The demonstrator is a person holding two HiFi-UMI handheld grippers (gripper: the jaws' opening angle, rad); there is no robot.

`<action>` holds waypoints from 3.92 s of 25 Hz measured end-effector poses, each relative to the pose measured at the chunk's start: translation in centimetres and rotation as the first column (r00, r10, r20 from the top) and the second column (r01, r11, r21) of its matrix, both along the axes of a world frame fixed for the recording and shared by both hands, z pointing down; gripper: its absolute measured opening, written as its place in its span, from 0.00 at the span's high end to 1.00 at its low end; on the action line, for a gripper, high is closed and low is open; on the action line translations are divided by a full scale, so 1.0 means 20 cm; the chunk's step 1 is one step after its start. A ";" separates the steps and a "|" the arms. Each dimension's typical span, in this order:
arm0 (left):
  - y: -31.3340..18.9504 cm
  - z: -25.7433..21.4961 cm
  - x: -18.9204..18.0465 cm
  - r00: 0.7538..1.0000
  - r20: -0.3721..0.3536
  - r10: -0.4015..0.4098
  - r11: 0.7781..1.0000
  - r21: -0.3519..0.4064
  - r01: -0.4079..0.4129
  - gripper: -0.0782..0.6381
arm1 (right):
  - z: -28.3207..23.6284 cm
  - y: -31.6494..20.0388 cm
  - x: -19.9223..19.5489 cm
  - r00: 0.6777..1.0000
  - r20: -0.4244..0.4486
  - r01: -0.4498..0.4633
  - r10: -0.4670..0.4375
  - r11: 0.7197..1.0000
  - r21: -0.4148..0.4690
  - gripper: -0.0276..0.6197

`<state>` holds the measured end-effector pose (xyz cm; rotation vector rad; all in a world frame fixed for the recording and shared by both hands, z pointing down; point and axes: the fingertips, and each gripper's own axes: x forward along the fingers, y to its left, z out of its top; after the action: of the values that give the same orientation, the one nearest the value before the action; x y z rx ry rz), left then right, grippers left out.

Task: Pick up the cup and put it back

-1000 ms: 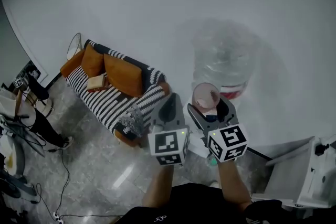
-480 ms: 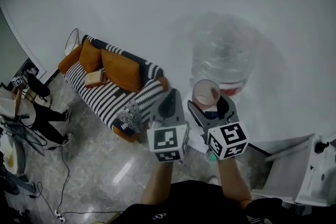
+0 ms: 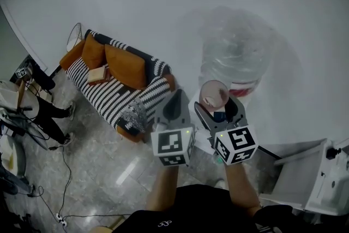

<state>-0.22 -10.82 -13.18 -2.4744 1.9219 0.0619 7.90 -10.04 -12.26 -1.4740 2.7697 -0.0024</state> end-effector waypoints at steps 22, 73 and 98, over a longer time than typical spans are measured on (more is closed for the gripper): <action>0.04 0.23 -0.09 1.000 -0.001 -0.027 0.997 -0.077 0.027 0.87 | 0.21 0.06 -0.02 1.000 0.012 0.006 -0.006 0.999 -0.040 0.39; 0.29 4.08 0.03 0.988 0.107 0.108 0.849 -0.527 -0.036 0.87 | 4.15 0.25 -0.07 0.952 -0.220 0.113 -0.215 0.910 -0.399 0.39; 0.06 4.86 0.04 0.995 -0.099 0.032 0.831 -0.550 -0.081 0.87 | 5.17 -0.78 0.29 0.959 -0.248 -0.221 0.139 0.913 -0.342 0.39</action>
<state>0.55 -9.61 84.02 -2.9155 2.1441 -0.4702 13.72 -25.70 91.17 -1.9229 2.9064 -0.4045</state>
